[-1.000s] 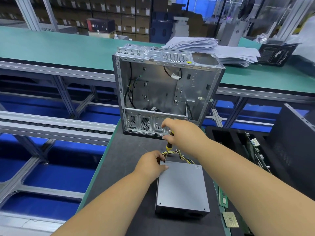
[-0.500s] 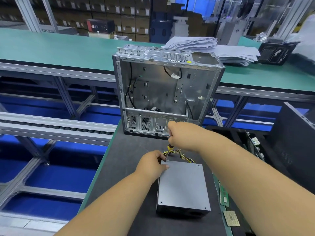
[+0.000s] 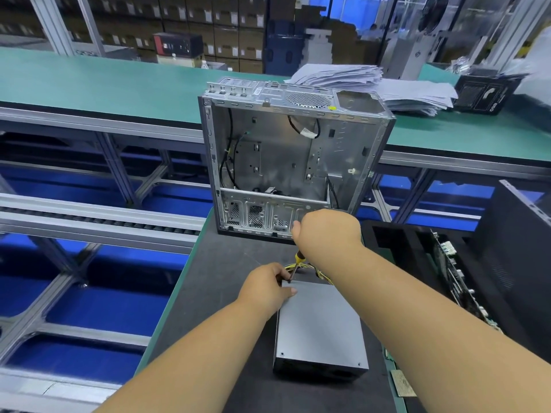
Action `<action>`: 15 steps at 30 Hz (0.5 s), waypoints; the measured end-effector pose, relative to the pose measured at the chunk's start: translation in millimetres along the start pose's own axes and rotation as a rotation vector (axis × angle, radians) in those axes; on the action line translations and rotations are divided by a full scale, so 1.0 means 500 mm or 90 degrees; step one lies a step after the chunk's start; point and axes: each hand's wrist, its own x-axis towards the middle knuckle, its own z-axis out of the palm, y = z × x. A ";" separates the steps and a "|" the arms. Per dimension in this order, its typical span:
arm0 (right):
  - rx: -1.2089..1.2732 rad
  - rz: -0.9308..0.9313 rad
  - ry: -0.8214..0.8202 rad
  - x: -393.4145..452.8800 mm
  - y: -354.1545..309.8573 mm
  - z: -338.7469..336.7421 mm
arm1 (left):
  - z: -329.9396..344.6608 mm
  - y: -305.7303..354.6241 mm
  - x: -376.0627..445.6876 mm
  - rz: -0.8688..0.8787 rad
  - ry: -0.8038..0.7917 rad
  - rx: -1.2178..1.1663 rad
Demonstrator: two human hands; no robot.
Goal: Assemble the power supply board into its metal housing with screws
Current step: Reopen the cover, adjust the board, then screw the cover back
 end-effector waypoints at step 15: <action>0.138 -0.178 0.013 -0.012 0.024 0.013 | 0.000 -0.002 0.002 0.003 -0.001 0.005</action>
